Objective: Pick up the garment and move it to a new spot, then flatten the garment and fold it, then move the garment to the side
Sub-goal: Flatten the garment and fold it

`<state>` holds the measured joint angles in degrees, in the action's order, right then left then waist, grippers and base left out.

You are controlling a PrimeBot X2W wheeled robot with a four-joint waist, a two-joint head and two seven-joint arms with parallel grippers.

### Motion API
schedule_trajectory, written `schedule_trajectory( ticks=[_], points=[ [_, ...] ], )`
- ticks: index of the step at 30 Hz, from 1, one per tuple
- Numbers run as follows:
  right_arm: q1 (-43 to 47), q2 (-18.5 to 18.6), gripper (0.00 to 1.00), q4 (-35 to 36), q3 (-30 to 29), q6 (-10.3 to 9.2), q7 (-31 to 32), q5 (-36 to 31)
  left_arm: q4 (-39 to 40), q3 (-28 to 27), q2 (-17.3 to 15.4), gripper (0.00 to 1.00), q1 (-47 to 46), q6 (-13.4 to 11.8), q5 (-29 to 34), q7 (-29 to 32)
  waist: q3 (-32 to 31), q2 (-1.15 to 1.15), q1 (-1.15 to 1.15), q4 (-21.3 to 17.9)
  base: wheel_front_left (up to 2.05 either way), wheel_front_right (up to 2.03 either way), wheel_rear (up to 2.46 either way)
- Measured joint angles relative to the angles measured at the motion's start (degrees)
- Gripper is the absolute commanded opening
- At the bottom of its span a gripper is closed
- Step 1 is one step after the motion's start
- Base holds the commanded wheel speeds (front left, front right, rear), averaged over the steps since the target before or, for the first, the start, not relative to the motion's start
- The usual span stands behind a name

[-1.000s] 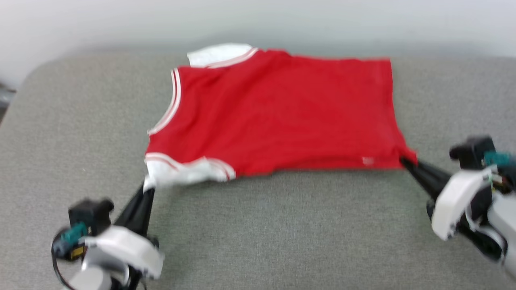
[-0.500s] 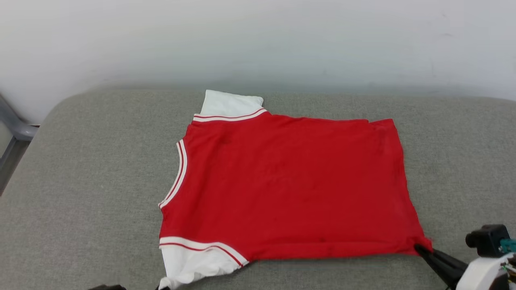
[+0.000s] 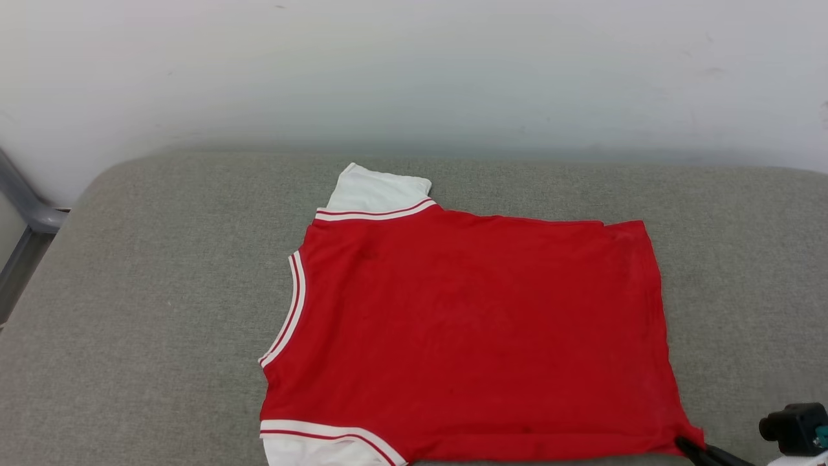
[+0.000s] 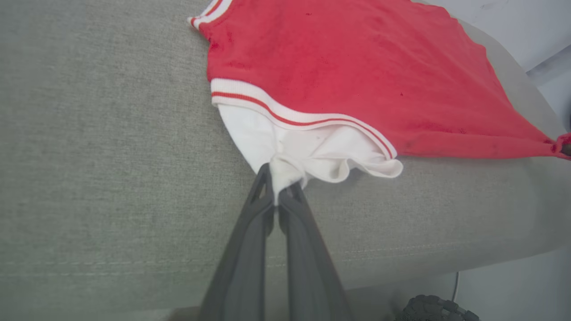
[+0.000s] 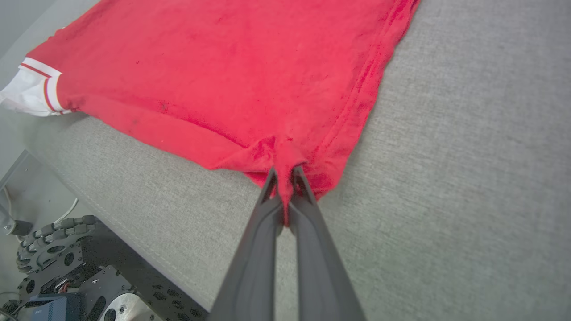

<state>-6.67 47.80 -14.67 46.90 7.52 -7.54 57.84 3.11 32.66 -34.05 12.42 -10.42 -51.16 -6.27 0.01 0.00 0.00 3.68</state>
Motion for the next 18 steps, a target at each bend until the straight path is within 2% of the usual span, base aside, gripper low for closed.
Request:
schedule_trajectory(
  ticks=[12, 18],
  points=[
    [0.3, -2.4, 0.0, 4.1, -8.6, -0.01, 3.1, -1.6, -3.2, 0.0, -1.8, 0.0, -15.3, 3.5, 5.9, 1.6, 1.4, 0.0, 0.01, -0.4, 0.0, 0.0, 0.0],
    [-2.3, -4.2, 0.0, 6.1, -12.2, -0.01, 5.4, -2.0, -8.1, -0.1, -1.7, 0.0, -26.4, 7.2, 7.6, 3.4, 4.7, 0.0, 0.01, -1.6, 0.0, 0.0, 0.0]
  ],
)
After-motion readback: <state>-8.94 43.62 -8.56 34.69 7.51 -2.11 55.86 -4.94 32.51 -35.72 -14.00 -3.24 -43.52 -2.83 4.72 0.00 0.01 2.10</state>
